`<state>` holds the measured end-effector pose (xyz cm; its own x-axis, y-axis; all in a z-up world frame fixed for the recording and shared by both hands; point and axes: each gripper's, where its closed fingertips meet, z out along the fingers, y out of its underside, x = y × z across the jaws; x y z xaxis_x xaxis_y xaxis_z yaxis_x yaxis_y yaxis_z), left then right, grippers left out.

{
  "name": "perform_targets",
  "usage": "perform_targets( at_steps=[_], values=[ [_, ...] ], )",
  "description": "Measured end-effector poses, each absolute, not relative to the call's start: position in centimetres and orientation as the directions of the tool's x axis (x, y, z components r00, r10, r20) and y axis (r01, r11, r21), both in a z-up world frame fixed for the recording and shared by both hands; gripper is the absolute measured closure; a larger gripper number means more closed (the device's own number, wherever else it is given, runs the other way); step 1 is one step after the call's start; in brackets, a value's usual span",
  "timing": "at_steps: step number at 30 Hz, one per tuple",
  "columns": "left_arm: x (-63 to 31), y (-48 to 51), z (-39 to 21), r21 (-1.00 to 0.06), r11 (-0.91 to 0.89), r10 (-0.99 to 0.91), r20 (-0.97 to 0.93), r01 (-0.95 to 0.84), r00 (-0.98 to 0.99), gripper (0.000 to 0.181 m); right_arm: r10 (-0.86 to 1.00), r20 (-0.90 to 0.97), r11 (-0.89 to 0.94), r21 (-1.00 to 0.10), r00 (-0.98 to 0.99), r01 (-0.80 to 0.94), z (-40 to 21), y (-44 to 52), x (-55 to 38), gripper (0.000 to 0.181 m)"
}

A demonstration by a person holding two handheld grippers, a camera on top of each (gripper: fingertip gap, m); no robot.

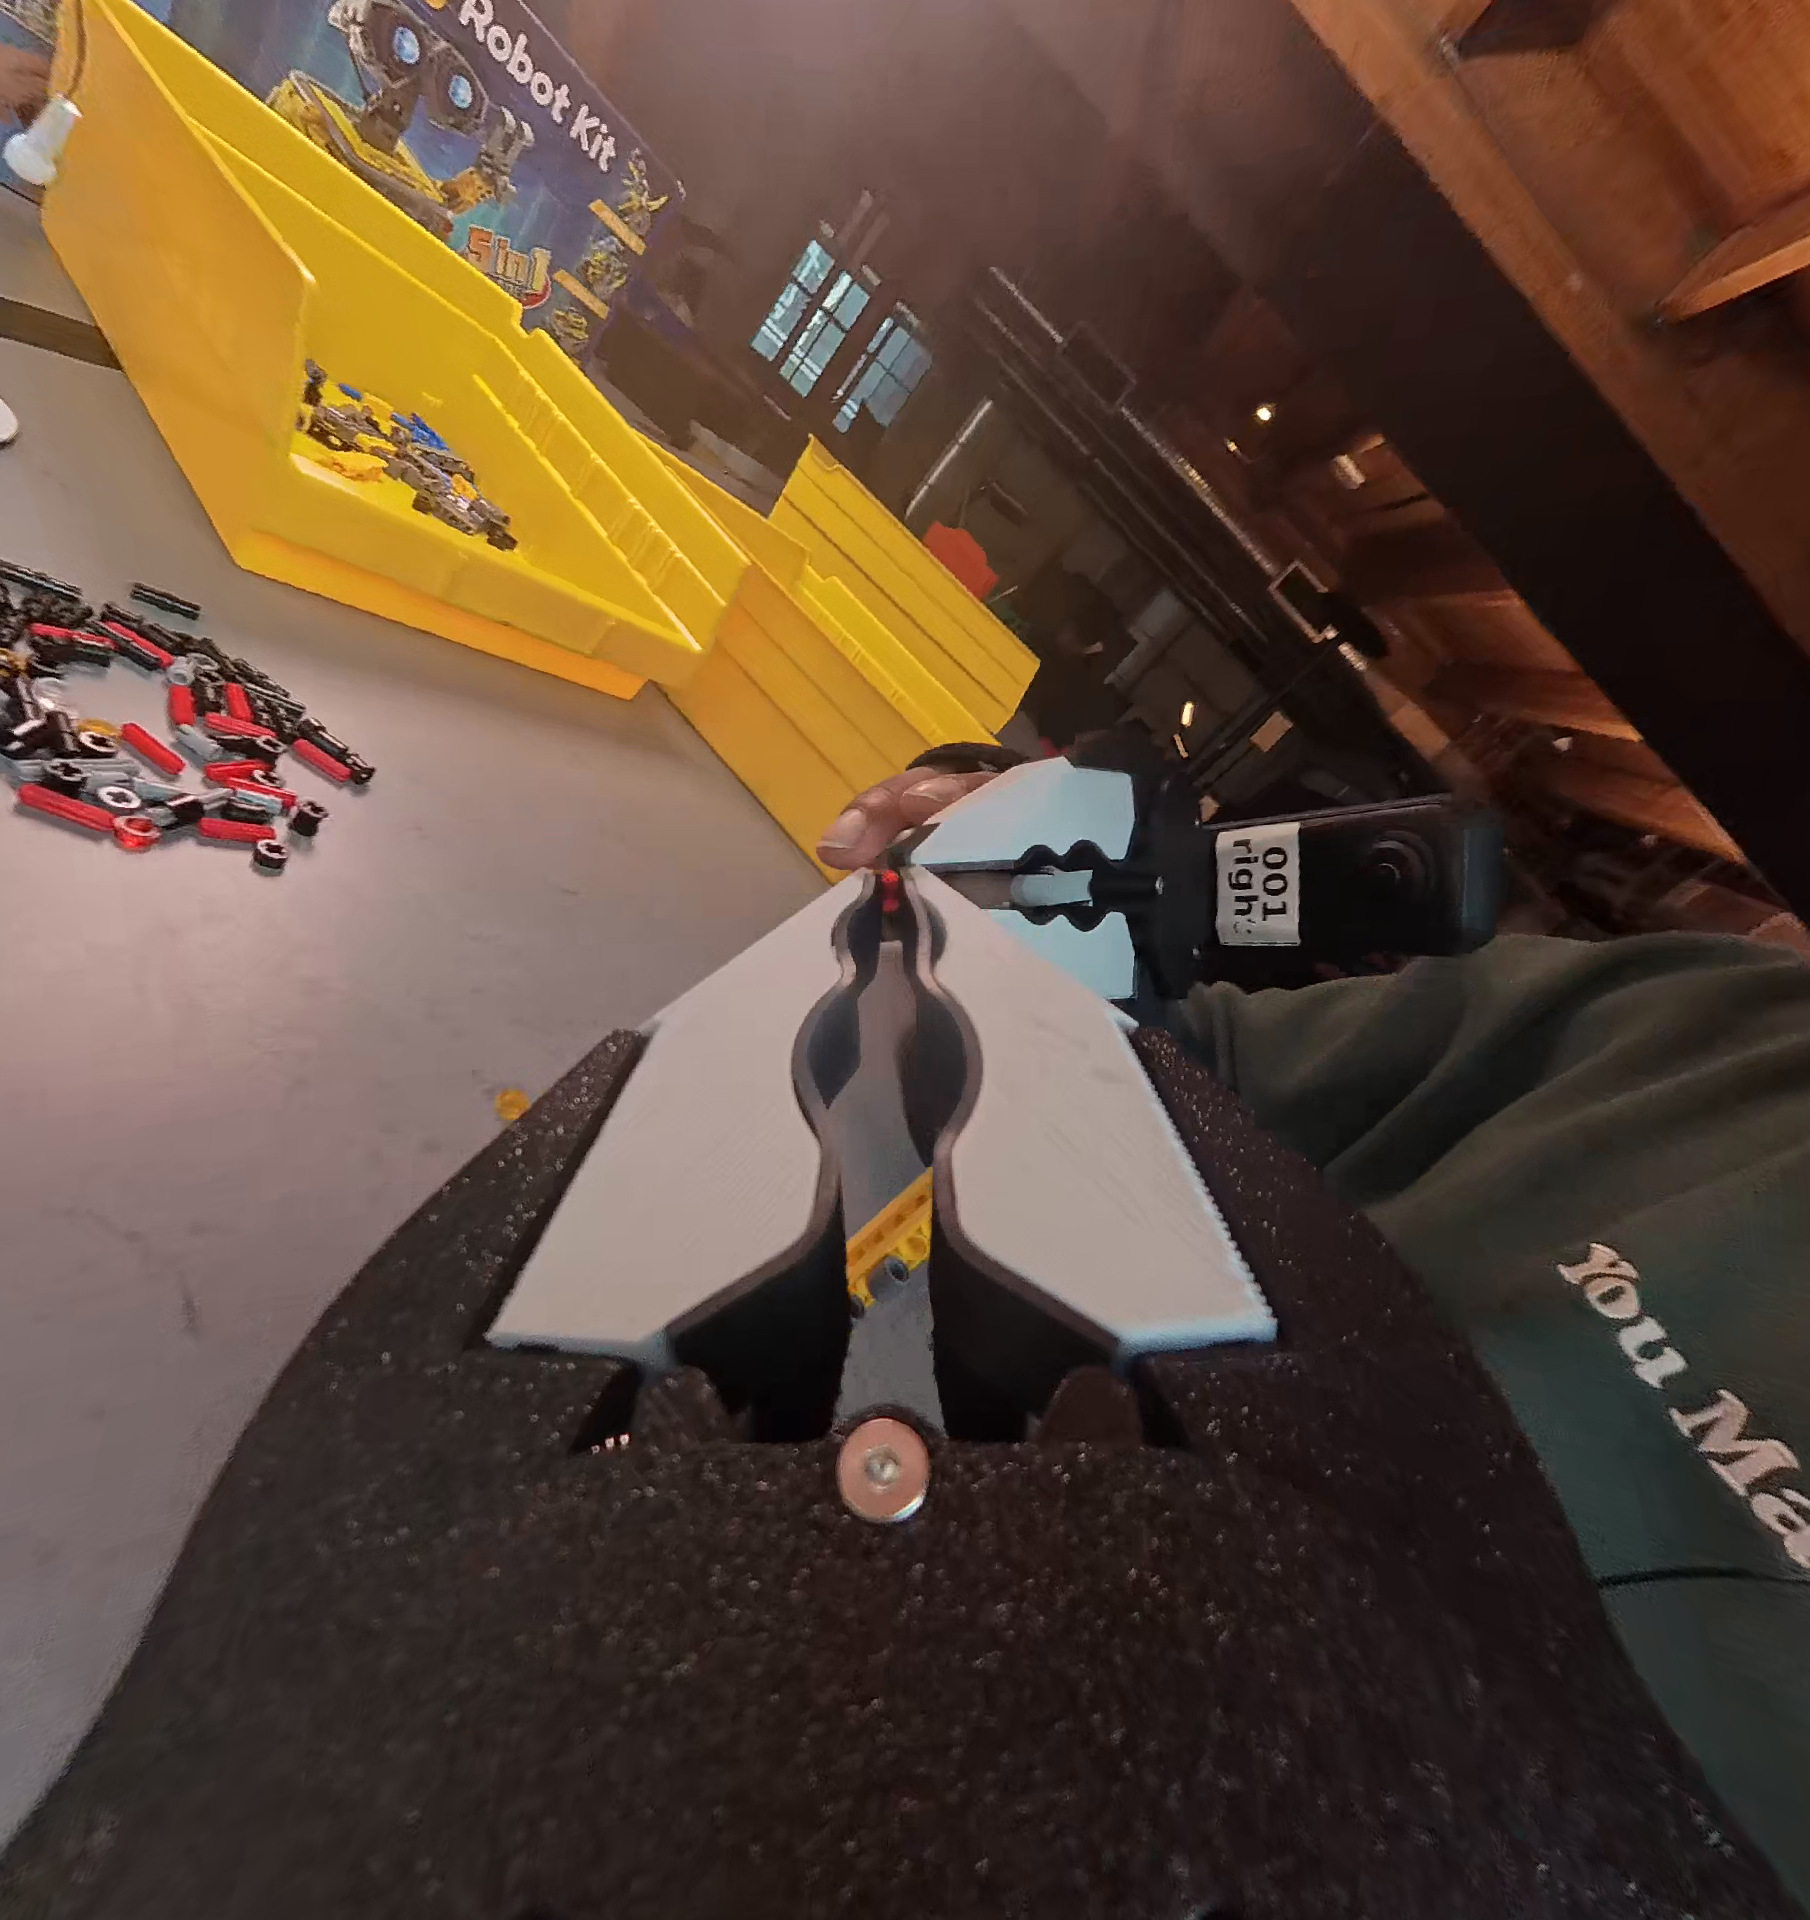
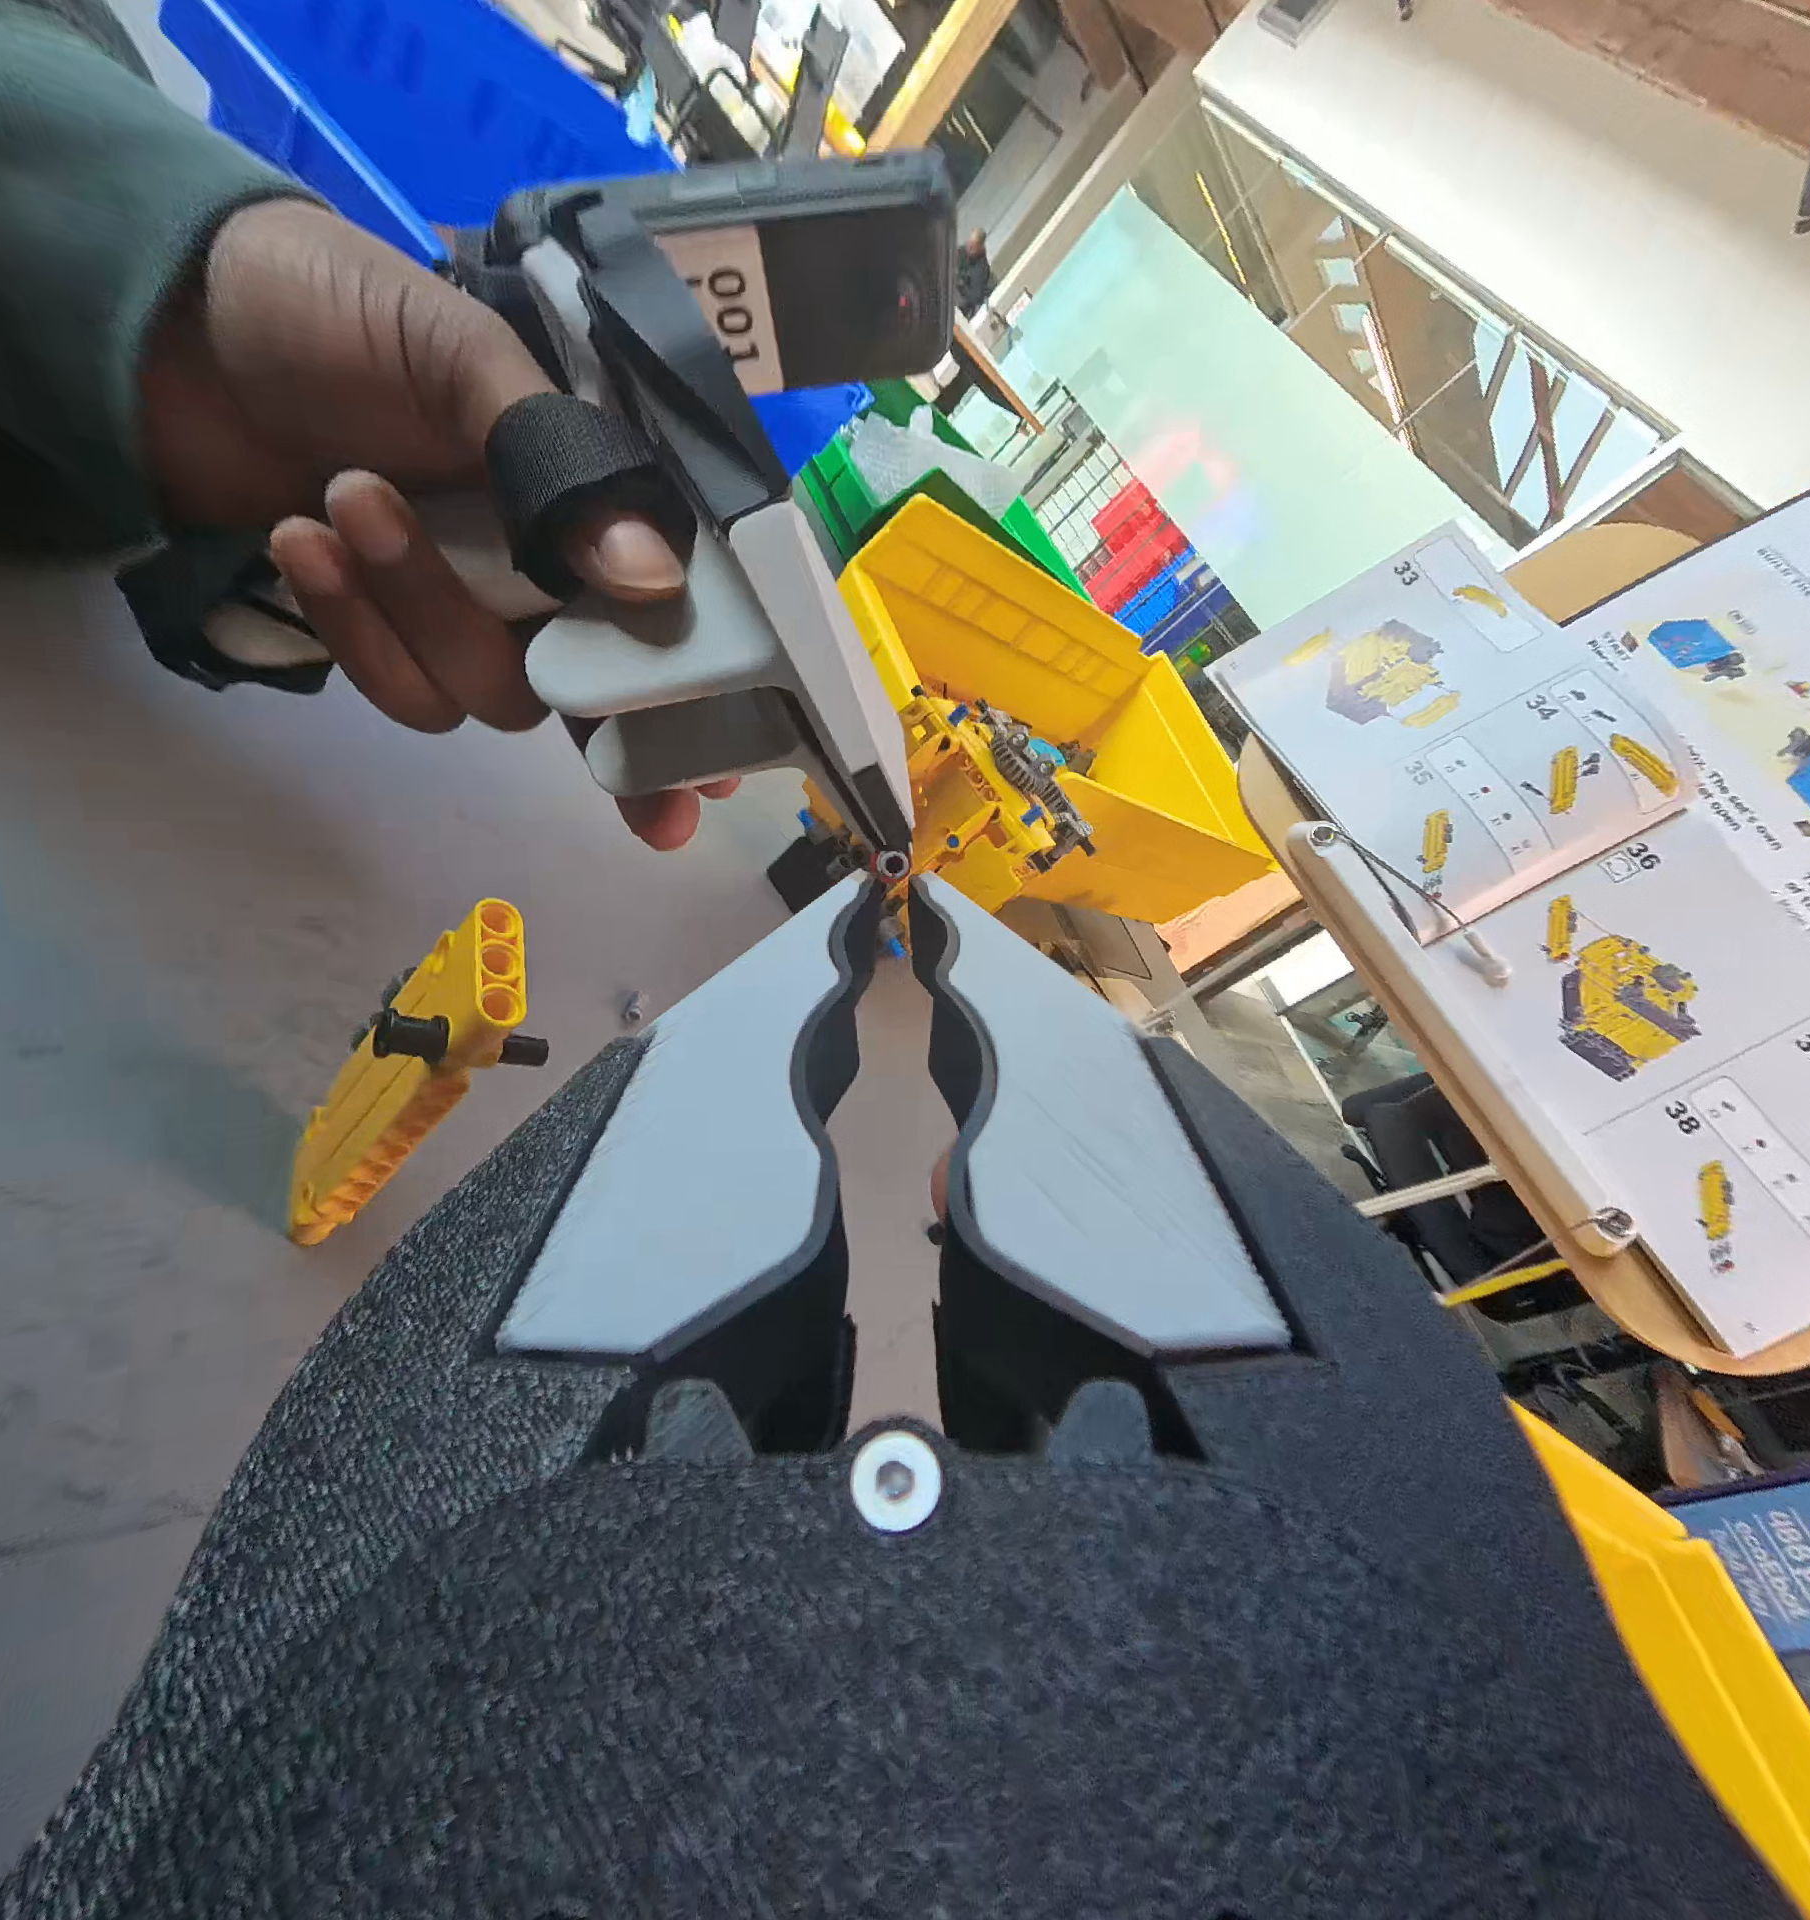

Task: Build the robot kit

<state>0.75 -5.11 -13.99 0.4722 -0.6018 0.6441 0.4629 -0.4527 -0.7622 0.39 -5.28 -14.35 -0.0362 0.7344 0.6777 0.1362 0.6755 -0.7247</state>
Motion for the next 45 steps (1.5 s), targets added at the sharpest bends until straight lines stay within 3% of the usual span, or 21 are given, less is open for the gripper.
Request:
perform_targets(
  at_steps=[7, 15, 19, 23, 27, 33, 45],
  values=[
    [1.5, -6.2, -12.4, -0.609, -0.555, -0.630, 0.753, 0.566, 0.193, 0.180, 0.779, 0.624, 0.626, -0.780, -0.064, 0.011, -12.9, -6.5, 1.0, 0.175],
    [2.0, -6.5, -12.0, -0.507, -0.624, -0.603, 0.797, 0.595, 0.047, 0.179, 0.815, 0.574, 0.572, -0.819, -0.086, -0.050, -12.0, -7.1, 1.4, 0.177],
    [1.4, -5.9, -12.7, -0.608, -0.556, -0.610, 0.762, 0.567, 0.218, 0.176, 0.823, 0.564, 0.567, -0.823, -0.070, 0.033, -12.6, -5.8, 1.1, 0.177],
    [1.3, -5.6, -13.4, -0.752, -0.472, -0.618, 0.654, 0.460, 0.436, 0.169, 0.742, 0.670, 0.668, -0.732, -0.040, 0.132, -13.7, -5.0, 0.8, 0.177],
    [1.5, -5.4, -14.1, -0.800, -0.448, -0.603, 0.600, 0.400, 0.525, 0.171, 0.671, 0.739, 0.736, -0.658, -0.051, 0.158, -14.4, -5.6, 0.5, 0.177],
    [1.9, -5.9, -13.7, -0.760, -0.487, -0.624, 0.648, 0.430, 0.437, 0.173, 0.691, 0.721, 0.723, -0.684, -0.054, 0.097, -13.7, -6.2, 0.7, 0.177],
    [2.5, -8.0, -10.5, -0.576, -0.611, -0.675, 0.738, 0.542, 0.023, 0.178, 0.805, 0.582, 0.577, -0.813, -0.119, -0.077, -11.1, -7.8, 2.0, 0.172]
  ],
)
